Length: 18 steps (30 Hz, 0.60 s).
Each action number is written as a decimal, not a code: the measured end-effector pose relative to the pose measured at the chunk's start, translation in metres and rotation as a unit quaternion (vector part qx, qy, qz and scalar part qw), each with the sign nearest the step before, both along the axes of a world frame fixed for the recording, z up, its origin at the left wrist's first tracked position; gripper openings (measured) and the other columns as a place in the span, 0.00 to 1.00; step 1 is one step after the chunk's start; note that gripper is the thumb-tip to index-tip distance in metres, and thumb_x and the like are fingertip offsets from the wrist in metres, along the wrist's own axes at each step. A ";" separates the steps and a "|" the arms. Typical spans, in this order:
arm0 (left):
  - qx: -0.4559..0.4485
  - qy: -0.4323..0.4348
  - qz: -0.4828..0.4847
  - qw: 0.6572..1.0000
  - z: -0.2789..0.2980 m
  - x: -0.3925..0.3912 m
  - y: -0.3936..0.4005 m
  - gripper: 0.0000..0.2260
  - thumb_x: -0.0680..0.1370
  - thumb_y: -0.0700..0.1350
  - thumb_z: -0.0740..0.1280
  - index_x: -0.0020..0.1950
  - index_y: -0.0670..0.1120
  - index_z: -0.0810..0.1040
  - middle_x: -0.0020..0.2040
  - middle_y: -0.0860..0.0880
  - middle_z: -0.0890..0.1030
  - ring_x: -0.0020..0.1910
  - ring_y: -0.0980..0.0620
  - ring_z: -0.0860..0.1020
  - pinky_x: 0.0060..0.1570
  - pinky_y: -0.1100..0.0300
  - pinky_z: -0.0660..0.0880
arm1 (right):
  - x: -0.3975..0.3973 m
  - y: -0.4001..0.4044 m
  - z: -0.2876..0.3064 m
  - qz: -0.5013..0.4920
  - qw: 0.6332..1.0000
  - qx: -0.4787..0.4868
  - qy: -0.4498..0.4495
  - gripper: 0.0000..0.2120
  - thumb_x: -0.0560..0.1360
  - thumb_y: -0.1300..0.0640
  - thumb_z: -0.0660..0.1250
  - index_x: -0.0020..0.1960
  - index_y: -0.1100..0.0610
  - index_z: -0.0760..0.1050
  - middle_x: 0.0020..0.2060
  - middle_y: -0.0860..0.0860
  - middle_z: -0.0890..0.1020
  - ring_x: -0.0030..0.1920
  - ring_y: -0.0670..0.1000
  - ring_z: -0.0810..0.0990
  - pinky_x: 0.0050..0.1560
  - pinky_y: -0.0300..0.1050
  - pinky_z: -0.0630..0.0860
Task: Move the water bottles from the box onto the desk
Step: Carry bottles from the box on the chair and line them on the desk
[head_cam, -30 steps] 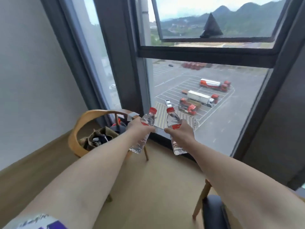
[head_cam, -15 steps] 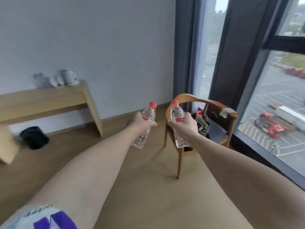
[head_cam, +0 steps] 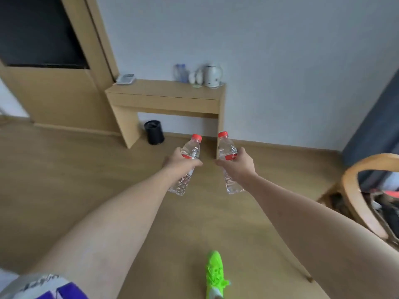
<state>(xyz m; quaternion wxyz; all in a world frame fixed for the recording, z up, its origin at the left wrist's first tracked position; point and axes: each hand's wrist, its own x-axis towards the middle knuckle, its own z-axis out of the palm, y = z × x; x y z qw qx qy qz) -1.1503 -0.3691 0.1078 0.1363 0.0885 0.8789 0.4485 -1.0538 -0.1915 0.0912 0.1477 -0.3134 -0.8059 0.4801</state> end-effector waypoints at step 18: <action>0.038 -0.014 0.157 0.987 0.029 -0.352 -0.029 0.32 0.64 0.56 0.79 0.64 0.50 0.74 0.59 0.50 0.79 0.54 0.49 0.79 0.48 0.52 0.78 | -0.415 -0.005 0.022 0.172 0.985 0.001 0.002 0.28 0.65 0.43 0.77 0.57 0.50 0.69 0.45 0.47 0.81 0.44 0.50 0.82 0.46 0.51 0.82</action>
